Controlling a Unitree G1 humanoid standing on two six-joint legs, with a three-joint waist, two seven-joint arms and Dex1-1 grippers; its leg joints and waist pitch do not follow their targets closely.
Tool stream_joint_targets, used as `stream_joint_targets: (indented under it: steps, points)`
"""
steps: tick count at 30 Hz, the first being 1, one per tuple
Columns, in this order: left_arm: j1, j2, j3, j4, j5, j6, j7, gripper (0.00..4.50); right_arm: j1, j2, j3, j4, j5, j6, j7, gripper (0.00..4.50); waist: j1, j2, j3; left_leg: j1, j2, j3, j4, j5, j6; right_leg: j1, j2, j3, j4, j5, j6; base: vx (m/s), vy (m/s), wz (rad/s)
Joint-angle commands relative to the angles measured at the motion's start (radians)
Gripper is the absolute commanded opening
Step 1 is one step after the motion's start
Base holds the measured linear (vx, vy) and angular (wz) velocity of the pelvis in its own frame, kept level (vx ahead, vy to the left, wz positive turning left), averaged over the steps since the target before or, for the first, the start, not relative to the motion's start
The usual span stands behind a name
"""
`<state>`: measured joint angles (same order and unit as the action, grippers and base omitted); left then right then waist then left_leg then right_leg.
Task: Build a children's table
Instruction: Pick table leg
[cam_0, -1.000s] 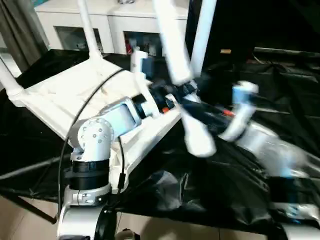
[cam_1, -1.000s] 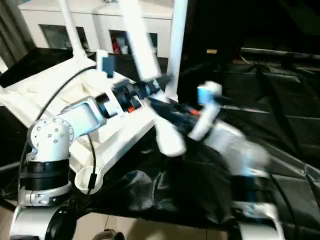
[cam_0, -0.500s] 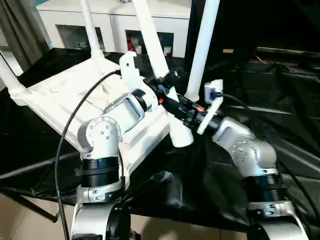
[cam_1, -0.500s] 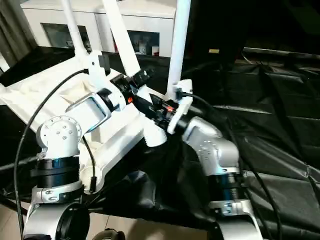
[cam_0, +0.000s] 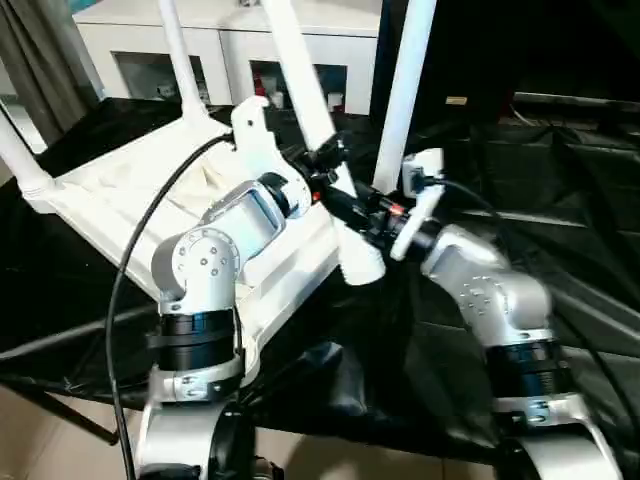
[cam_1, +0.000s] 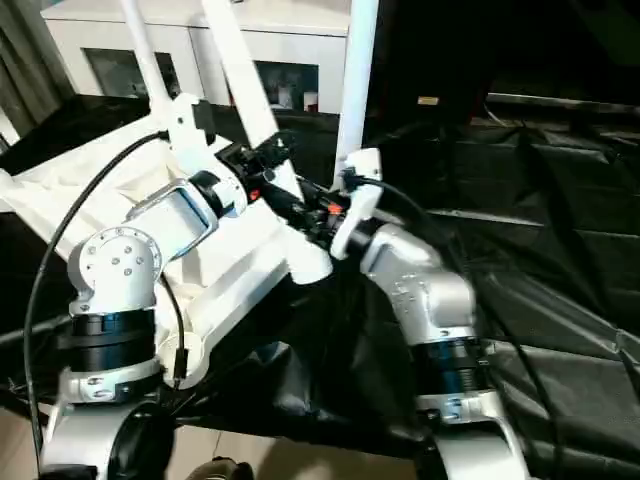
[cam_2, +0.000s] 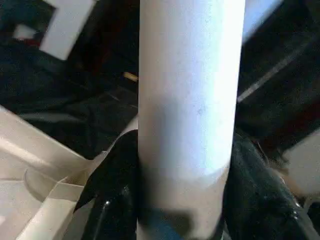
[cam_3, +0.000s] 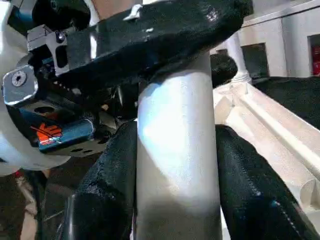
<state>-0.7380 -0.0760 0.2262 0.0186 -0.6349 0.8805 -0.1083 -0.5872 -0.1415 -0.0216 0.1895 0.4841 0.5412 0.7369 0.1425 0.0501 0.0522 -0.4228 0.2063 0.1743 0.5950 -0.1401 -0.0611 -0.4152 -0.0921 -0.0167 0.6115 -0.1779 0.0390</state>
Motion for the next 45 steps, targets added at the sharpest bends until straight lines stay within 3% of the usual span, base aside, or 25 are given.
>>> stream_joint_targets:
  steps: [1,5,7,9,10,11,14,15,16,17,20,26,27,34,37,40,41,42,45]
  points:
    - [-0.030,0.025,-0.033,-0.014,-0.038,-0.008,-0.104,1.88,0.001,-0.054,0.038,0.005,0.006,0.051,0.081,2.54,-0.003,-0.006,-0.081,0.037,-0.002,0.000,-0.065,-0.233,-0.032,0.049,-0.014,0.001,-0.065,-0.086,-0.169,0.000,0.000,0.00]
    - [-0.029,0.093,-0.056,-0.015,-0.071,0.022,-0.227,1.88,0.005,-0.146,0.070,-0.003,0.002,0.078,0.187,2.92,-0.002,-0.006,-0.082,0.035,-0.003,0.001,-0.062,-0.210,-0.022,0.050,-0.016,0.002,-0.060,-0.079,-0.185,0.000,0.000,0.00]
    - [-0.021,0.165,-0.101,-0.030,-0.091,0.037,-0.367,1.88,-0.004,-0.207,0.080,-0.011,0.027,0.122,0.270,2.99,-0.003,-0.006,-0.083,0.035,-0.005,0.002,-0.059,-0.193,-0.008,0.051,-0.016,0.002,-0.058,-0.069,-0.200,0.000,0.000,0.00]
    - [-0.014,0.219,-0.139,-0.038,-0.103,0.041,-0.481,1.88,-0.008,-0.251,0.094,-0.022,0.052,0.161,0.343,2.99,-0.004,-0.019,-0.082,0.038,-0.003,0.005,-0.059,-0.187,0.005,0.052,-0.014,0.002,-0.058,-0.085,-0.213,0.000,0.000,0.00]
    - [-0.014,0.228,-0.143,-0.039,-0.108,0.046,-0.500,1.88,-0.008,-0.260,0.098,-0.024,0.056,0.167,0.358,2.99,-0.004,-0.012,-0.080,0.037,0.000,0.006,-0.059,-0.187,0.006,0.048,-0.015,0.003,-0.055,-0.088,-0.220,0.000,0.000,0.00]
    - [-0.016,0.239,-0.140,-0.037,-0.127,0.052,-0.542,1.88,-0.011,-0.272,0.106,-0.027,0.061,0.175,0.380,2.99,-0.008,-0.025,-0.079,0.037,-0.001,0.009,-0.058,-0.188,0.010,0.049,-0.015,0.004,-0.058,-0.092,-0.225,0.000,0.000,0.00]
    - [-0.023,0.279,-0.152,-0.027,-0.153,0.053,-0.646,1.87,-0.020,-0.303,0.128,-0.037,0.076,0.194,0.445,2.99,-0.005,-0.017,-0.080,0.038,-0.001,0.008,-0.057,-0.192,0.011,0.047,-0.018,0.003,-0.055,-0.117,-0.232,0.000,0.000,0.00]
    - [-0.025,0.305,-0.169,-0.022,-0.147,0.049,-0.688,1.87,-0.022,-0.315,0.139,-0.046,0.088,0.208,0.477,2.99,-0.007,-0.029,-0.078,0.039,0.002,0.010,-0.058,-0.201,0.012,0.046,-0.017,0.005,-0.058,-0.134,-0.231,0.000,0.000,0.00]
    - [-0.027,0.322,-0.179,-0.020,-0.144,0.045,-0.718,1.87,-0.025,-0.322,0.149,-0.049,0.097,0.220,0.501,2.99,-0.004,-0.029,-0.079,0.039,0.001,0.009,-0.058,-0.198,0.014,0.048,-0.018,0.004,-0.055,-0.141,-0.230,0.000,0.000,0.00]
    - [-0.029,0.331,-0.185,-0.015,-0.147,0.041,-0.735,1.87,-0.027,-0.326,0.155,-0.049,0.099,0.225,0.512,2.99,-0.004,-0.022,-0.078,0.039,0.003,0.010,-0.059,-0.202,0.010,0.043,-0.019,0.006,-0.055,-0.154,-0.226,0.000,0.000,0.00]
    - [-0.034,0.337,-0.183,-0.007,-0.159,0.039,-0.747,1.87,-0.031,-0.314,0.163,-0.038,0.096,0.226,0.507,2.61,-0.007,-0.026,-0.077,0.040,0.003,0.009,-0.060,-0.223,-0.005,0.042,-0.020,0.006,-0.057,-0.174,-0.223,0.000,0.000,0.00]
    - [-0.033,0.330,-0.177,-0.014,-0.161,0.041,-0.748,1.86,-0.011,-0.278,0.169,-0.053,0.105,0.233,0.482,2.14,-0.004,-0.022,-0.078,0.039,0.003,0.008,-0.061,-0.224,-0.015,0.041,-0.021,0.006,-0.056,-0.181,-0.215,0.000,0.000,0.00]
    - [-0.030,0.325,-0.173,-0.019,-0.167,0.041,-0.743,1.86,-0.003,-0.267,0.164,-0.056,0.109,0.233,0.467,2.04,-0.003,-0.017,-0.079,0.040,0.003,0.007,-0.061,-0.225,-0.018,0.041,-0.021,0.006,-0.055,-0.179,-0.214,0.000,0.000,0.00]
    - [-0.014,0.287,-0.148,-0.017,-0.145,0.015,-0.660,1.86,0.025,-0.218,0.139,-0.066,0.104,0.218,0.390,1.93,-0.004,-0.022,-0.080,0.039,0.003,0.008,-0.060,-0.219,-0.018,0.041,-0.022,0.007,-0.054,-0.162,-0.218,0.000,0.000,0.00]
    - [-0.001,0.279,-0.159,0.000,-0.074,-0.028,-0.591,2.56,0.027,-0.181,0.119,-0.054,0.082,0.190,0.317,1.91,-0.006,-0.025,-0.080,0.038,0.003,0.007,-0.060,-0.214,-0.018,0.041,-0.022,0.007,-0.057,-0.172,-0.207,0.000,0.000,0.00]
    - [0.018,0.258,-0.161,0.019,0.006,-0.083,-0.494,2.74,0.034,-0.138,0.107,-0.045,0.040,0.136,0.228,1.91,-0.008,-0.033,-0.079,0.037,0.003,0.008,-0.063,-0.213,-0.028,0.041,-0.023,0.008,-0.061,-0.206,-0.176,0.000,0.000,0.00]
    - [0.021,0.244,-0.153,0.026,0.029,-0.096,-0.447,2.88,0.036,-0.120,0.101,-0.042,0.027,0.118,0.194,1.91,-0.008,-0.031,-0.079,0.036,0.004,0.006,-0.064,-0.211,-0.031,0.040,-0.023,0.009,-0.061,-0.207,-0.171,0.000,0.000,0.00]
    - [0.022,0.236,-0.145,0.031,0.038,-0.098,-0.417,2.97,0.036,-0.110,0.098,-0.039,0.020,0.108,0.175,1.91,-0.010,-0.036,-0.079,0.036,0.004,0.007,-0.064,-0.215,-0.033,0.039,-0.024,0.009,-0.063,-0.213,-0.161,0.000,0.000,0.00]
    - [0.038,0.219,-0.145,0.020,0.073,-0.110,-0.350,3.17,0.036,-0.088,0.098,-0.029,-0.007,0.075,0.127,1.91,-0.009,-0.036,-0.080,0.037,0.004,0.006,-0.065,-0.213,-0.040,0.039,-0.022,0.008,-0.061,-0.204,-0.153,0.000,0.000,0.00]
